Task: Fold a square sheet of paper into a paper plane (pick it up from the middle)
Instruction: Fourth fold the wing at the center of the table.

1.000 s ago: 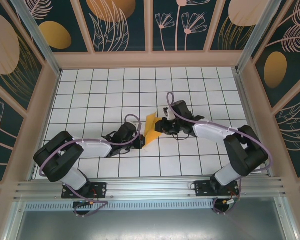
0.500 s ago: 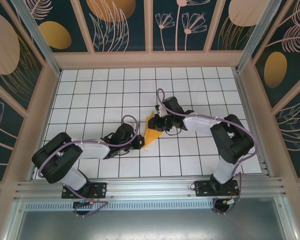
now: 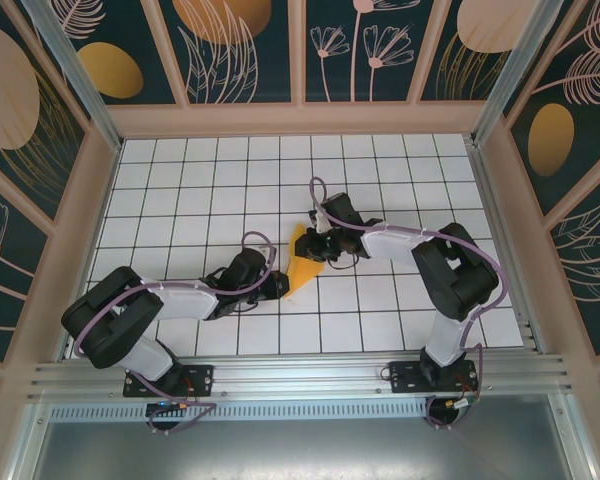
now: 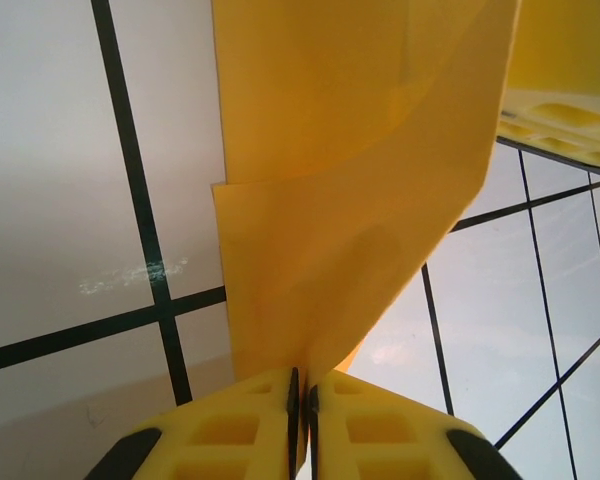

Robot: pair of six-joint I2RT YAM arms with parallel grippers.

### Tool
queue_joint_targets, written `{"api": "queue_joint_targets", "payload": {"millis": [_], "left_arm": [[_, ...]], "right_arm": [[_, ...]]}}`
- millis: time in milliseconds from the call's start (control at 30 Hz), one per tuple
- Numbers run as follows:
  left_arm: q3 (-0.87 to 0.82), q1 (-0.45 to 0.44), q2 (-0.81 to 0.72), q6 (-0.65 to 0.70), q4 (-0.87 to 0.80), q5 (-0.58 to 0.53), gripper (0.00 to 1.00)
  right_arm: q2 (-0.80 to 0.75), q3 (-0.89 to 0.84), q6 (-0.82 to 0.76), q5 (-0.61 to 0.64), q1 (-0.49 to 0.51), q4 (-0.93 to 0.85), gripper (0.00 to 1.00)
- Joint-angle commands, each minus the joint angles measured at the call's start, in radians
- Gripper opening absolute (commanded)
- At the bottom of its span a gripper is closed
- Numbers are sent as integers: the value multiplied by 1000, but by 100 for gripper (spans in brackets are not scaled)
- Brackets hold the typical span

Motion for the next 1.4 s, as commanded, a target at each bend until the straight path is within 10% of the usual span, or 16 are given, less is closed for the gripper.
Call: {"api": "queue_joint_targets", "payload": {"millis": [0, 333, 1067, 1367], "left_arm": [[21, 8, -15, -5, -2, 16, 19], [123, 8, 18, 40, -52, -11, 25], [129, 12, 52, 71, -74, 15, 5], [150, 13, 68, 67, -97, 23, 19]], "right_arm": [[-20, 9, -17, -6, 5, -16, 17], [-39, -17, -20, -5, 6, -12, 17], [-71, -103, -23, 66, -33, -30, 18], [-16, -112, -25, 67, -40, -12, 16]]}}
